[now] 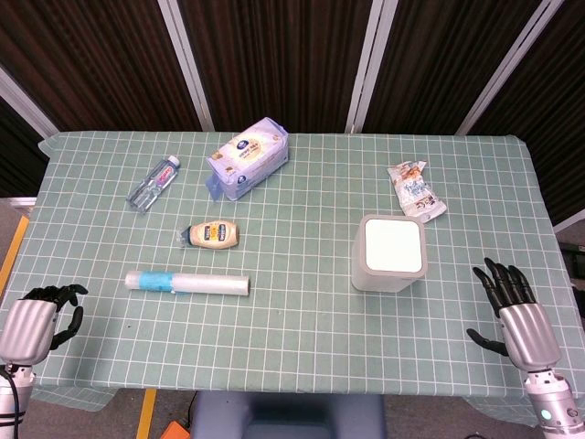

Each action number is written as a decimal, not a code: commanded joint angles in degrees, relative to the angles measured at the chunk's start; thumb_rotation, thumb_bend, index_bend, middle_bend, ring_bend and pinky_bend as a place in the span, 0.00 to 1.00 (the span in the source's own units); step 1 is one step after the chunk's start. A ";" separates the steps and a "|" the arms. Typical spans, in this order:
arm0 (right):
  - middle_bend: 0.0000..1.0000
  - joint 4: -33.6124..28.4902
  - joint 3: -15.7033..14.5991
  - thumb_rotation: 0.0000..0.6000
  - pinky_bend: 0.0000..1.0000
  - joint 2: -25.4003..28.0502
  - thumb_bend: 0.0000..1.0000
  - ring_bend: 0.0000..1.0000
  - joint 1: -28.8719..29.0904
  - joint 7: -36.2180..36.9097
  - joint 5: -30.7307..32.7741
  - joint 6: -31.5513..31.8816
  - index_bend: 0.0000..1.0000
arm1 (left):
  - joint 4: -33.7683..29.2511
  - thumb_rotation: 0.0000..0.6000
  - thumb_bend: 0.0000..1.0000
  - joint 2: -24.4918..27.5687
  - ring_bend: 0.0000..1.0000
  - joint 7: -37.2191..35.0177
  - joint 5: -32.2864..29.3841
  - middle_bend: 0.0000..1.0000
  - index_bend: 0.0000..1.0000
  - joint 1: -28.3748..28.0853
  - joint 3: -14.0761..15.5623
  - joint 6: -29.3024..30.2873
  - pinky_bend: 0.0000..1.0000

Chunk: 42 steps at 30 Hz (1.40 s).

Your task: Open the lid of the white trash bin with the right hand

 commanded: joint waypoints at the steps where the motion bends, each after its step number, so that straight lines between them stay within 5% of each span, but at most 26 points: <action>1: 0.02 -0.20 -0.02 1.00 0.06 0.09 0.14 0.00 0.09 -0.17 0.14 -0.36 0.00 | -0.34 1.00 0.50 0.23 0.46 0.13 -0.09 0.53 0.42 0.04 0.06 -0.19 0.51; 7: 0.02 -0.34 0.02 1.00 0.06 0.08 0.16 0.00 0.19 -0.78 0.44 -1.05 0.00 | -0.98 1.00 0.50 0.53 0.46 0.48 -0.23 0.53 0.42 0.10 0.17 -0.54 0.51; 13: 0.05 0.29 -0.06 1.00 0.08 0.14 0.52 0.01 0.03 -3.58 -0.22 -0.65 0.00 | -0.81 1.00 0.50 0.39 0.46 0.40 -0.10 0.53 0.42 -0.23 0.06 -0.93 0.51; 16: 0.18 1.27 0.78 1.00 0.17 -1.32 0.59 0.17 -0.35 -6.98 -0.76 1.37 0.00 | -0.79 1.00 0.50 0.57 0.46 0.32 -0.30 0.53 0.43 -0.26 0.29 -1.54 0.51; 22: 0.50 -1.29 0.94 1.00 0.52 -0.95 0.61 0.57 0.22 -8.56 -1.13 0.64 0.00 | -2.38 1.00 0.50 1.92 0.46 -1.40 -0.98 0.54 0.44 1.02 -0.25 0.65 0.52; 31: 0.55 -15.22 0.09 1.00 0.58 6.38 0.73 0.65 2.91 -20.03 1.10 -8.14 0.00 | -3.91 1.00 0.50 3.10 0.46 -2.14 -2.04 0.56 0.44 2.21 -0.85 2.17 0.52; 36: 0.56 -28.16 2.24 1.00 0.61 13.03 0.77 0.69 10.43 -25.25 12.89 -24.19 0.00 | -5.31 1.00 0.50 4.37 0.47 -2.36 -2.53 0.57 0.44 2.00 -0.45 0.35 0.52; 42: 0.56 -30.04 5.17 1.00 0.61 12.43 0.77 0.69 15.33 -30.89 24.14 -29.33 0.00 | -5.99 1.00 0.50 5.14 0.47 -2.99 -3.31 0.57 0.44 2.02 -0.59 -0.53 0.52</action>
